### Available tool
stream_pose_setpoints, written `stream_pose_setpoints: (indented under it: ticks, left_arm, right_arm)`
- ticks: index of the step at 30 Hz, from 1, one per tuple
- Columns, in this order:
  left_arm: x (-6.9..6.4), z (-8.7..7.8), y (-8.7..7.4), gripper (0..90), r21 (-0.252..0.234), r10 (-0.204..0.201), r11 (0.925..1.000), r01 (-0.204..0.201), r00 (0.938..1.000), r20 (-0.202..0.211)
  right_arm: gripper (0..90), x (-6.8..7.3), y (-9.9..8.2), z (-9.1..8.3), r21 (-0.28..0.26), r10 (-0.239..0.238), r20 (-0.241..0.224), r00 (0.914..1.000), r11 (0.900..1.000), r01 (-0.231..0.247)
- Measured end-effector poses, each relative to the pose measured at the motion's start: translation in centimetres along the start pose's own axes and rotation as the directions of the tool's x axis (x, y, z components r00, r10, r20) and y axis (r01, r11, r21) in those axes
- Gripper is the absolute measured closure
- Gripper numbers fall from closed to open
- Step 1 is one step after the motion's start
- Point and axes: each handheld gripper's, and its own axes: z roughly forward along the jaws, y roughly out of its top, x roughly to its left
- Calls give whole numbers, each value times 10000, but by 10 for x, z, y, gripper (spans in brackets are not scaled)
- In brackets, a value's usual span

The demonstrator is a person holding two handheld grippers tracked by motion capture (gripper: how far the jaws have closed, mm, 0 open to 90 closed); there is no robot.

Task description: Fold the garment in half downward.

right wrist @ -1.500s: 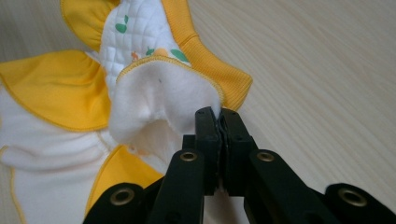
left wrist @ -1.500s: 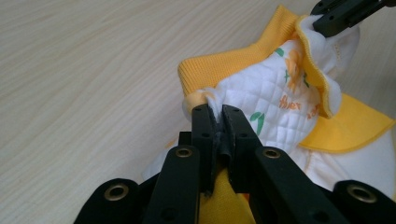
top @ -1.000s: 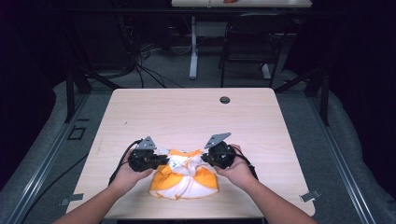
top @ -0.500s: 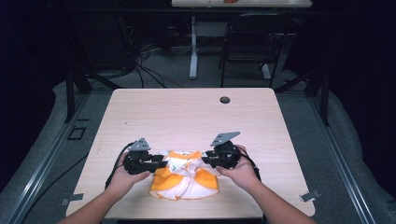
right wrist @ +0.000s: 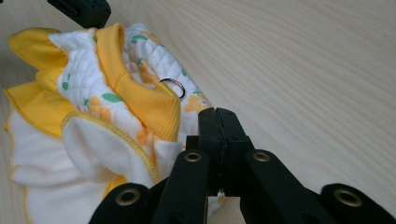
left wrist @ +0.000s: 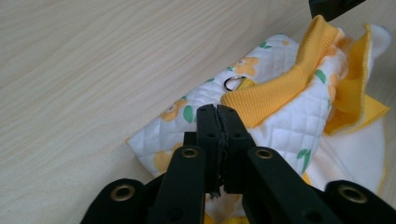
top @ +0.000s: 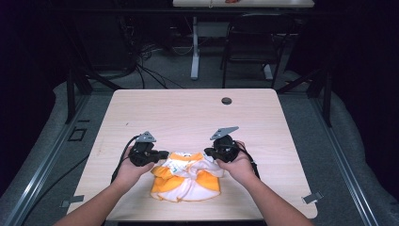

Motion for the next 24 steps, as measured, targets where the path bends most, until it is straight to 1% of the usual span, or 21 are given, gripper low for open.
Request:
stream_pose_setpoints:
  ticks: [1,3,4,5,6,7,8,9,10,11,14,15,16,17,20,21,22,24]
  left_arm:
    - [0,1,0,897,28,-52,10000,51,10000,64]
    - [-1,1,-1,899,39,-104,9999,103,9999,127]
    - [-2,0,-2,899,44,-71,10000,70,9998,203]
    - [-5,-2,-5,900,59,-23,10000,21,9994,341]
    - [-5,-2,-5,899,59,-23,10000,21,9994,341]
    - [-7,-4,-6,900,74,37,10000,-41,9990,453]
    - [-9,-5,-7,900,57,49,10000,-52,9987,512]
    - [-12,-8,-10,899,53,118,9999,-121,9978,652]
    - [-12,-8,-10,900,53,118,9999,-121,9978,652]
    - [-14,-9,-12,899,71,160,9998,-166,9974,696]
    - [-17,-13,-16,899,43,149,9999,-153,9966,809]
    - [-19,-15,-19,899,40,105,9999,-110,9951,987]
    - [-19,-15,-19,899,40,105,9999,-110,9951,987]
    - [-20,-15,-20,899,36,127,9999,-131,9941,1075]
    - [-26,-15,-25,899,70,187,9998,-197,9923,1225]
    - [-30,-14,-29,899,146,341,9992,-362,9914,1260]
    - [-30,-14,-29,899,146,341,9992,-362,9914,1260]
    - [-34,-13,-34,899,251,412,9987,-450,9900,1349]
  right_arm:
    - [900,1,-1,2,60,96,-25,10000,9999,-96]
    - [900,4,-5,8,277,42,-255,9997,9996,-35]
    - [900,4,-5,8,277,42,-255,9997,9996,-35]
    - [900,7,-8,8,330,-80,-370,9993,9994,92]
    - [900,7,-8,8,330,-80,-370,9993,9994,92]
    - [900,11,-11,6,275,-138,-435,9990,9995,150]
    - [900,11,-11,6,275,-138,-435,9990,9995,150]
    - [900,14,-13,3,148,-171,-523,9985,9997,179]
    - [900,14,-13,3,148,-171,-523,9985,9997,179]
    - [900,15,-15,0,57,-243,-617,9978,9997,247]
    - [899,18,-17,-4,-62,-236,-729,9971,9997,232]
    - [899,21,-18,-8,-45,-315,-817,9962,9995,313]
    - [899,21,-18,-8,-45,-315,-817,9962,9995,313]
    - [898,23,-19,-9,-145,-343,-896,9954,9993,331]
    - [897,29,-21,-14,-201,-494,-1098,9927,9987,474]
    - [896,33,-23,-15,-224,-559,-1198,9912,9983,535]
    - [896,33,-23,-15,-224,-559,-1198,9912,9983,535]
    - [896,37,-25,-16,-183,-627,-1312,9894,9980,608]
